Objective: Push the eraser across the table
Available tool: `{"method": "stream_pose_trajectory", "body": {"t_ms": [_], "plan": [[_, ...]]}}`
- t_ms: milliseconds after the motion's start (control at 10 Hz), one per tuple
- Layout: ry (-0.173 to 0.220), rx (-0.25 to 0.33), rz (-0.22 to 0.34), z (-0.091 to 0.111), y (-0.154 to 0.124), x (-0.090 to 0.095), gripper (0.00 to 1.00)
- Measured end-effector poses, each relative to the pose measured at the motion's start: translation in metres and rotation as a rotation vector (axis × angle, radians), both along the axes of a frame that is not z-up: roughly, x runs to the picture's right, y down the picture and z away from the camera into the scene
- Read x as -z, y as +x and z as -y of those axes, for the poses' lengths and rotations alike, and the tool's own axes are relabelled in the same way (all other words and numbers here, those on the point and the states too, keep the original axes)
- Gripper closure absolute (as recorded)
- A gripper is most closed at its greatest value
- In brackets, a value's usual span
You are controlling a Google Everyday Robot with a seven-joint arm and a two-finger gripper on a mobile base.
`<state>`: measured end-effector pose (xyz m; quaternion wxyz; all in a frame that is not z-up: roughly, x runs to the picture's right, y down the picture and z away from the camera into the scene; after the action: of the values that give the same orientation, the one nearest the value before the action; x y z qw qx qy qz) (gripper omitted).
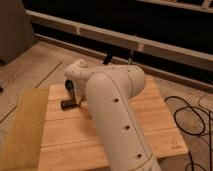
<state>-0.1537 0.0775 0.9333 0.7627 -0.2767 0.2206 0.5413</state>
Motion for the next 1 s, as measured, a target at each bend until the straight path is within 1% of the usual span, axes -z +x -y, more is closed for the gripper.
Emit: {"method": "stream_pose_trajectory", "body": {"t_ms": [100,300,500,600,700,1000], "plan": [[-0.004,0.002,0.024,0.0,-0.013,0.003,0.35],[-0.017,0.007,0.098,-0.003,-0.054,0.016,0.35],[-0.021,0.017,0.149,-0.005,-0.085,0.026,0.35],[-0.018,0.019,0.166,-0.004,-0.095,0.031,0.35],[-0.015,0.018,0.176,-0.004,-0.097,0.035,0.35],[-0.019,0.004,0.151,-0.002,-0.067,0.032,0.35]]}}
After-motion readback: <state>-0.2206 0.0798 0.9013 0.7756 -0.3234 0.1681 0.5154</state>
